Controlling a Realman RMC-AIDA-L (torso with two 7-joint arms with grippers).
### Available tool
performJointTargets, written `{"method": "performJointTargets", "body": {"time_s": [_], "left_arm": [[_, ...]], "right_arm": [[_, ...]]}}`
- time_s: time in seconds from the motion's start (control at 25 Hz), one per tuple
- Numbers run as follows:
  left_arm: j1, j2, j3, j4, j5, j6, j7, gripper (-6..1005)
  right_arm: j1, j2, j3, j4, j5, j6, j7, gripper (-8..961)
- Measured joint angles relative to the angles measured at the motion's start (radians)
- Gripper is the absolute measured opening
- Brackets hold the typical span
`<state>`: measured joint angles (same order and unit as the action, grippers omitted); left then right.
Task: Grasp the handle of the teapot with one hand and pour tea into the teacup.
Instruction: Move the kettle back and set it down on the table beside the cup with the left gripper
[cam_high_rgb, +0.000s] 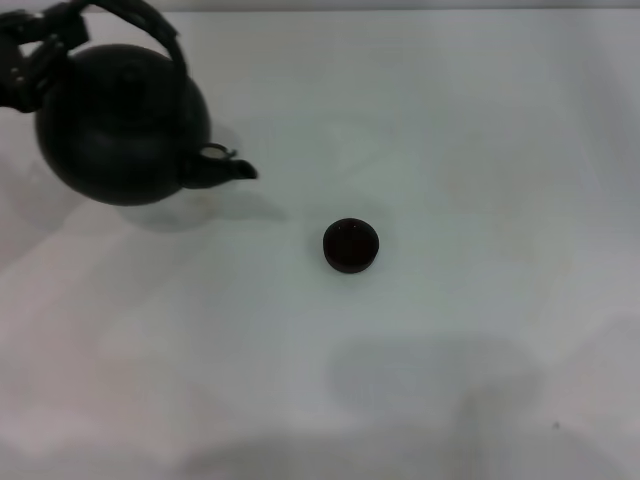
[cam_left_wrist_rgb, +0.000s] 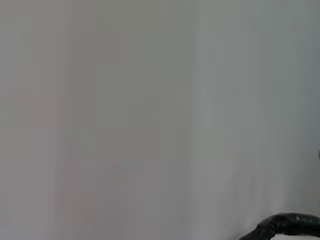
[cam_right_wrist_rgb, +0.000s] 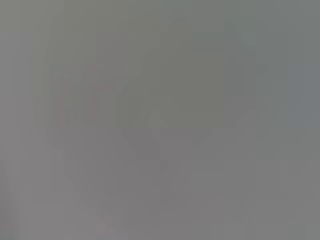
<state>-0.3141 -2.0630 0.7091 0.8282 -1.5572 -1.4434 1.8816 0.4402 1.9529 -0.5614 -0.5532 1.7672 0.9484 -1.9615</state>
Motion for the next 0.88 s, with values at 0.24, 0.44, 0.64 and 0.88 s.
{"method": "performJointTargets", "body": {"time_s": [0.24, 0.44, 0.64, 0.88], "left_arm": [[-0.001, -0.006, -0.131, -0.173, -0.047, 0.012, 0.181, 174], [-0.002, -0.008, -0.159, -0.299, -0.095, 0.078, 0.296, 171], [-0.016, -0.009, -0.162, -0.405, -0.15, 0.12, 0.438, 168], [-0.04, -0.011, -0.163, -0.522, -0.235, 0.137, 0.606, 168]], "right_arm": [[0.003, 0.015, -0.042, -0.002, 0.0, 0.015, -0.044, 828], [0.004, 0.024, -0.068, -0.003, 0.0, 0.02, -0.058, 828], [0.004, 0.029, -0.084, 0.003, 0.0, 0.02, -0.059, 828], [-0.001, 0.032, -0.088, 0.007, 0.0, 0.02, -0.059, 829]]}}
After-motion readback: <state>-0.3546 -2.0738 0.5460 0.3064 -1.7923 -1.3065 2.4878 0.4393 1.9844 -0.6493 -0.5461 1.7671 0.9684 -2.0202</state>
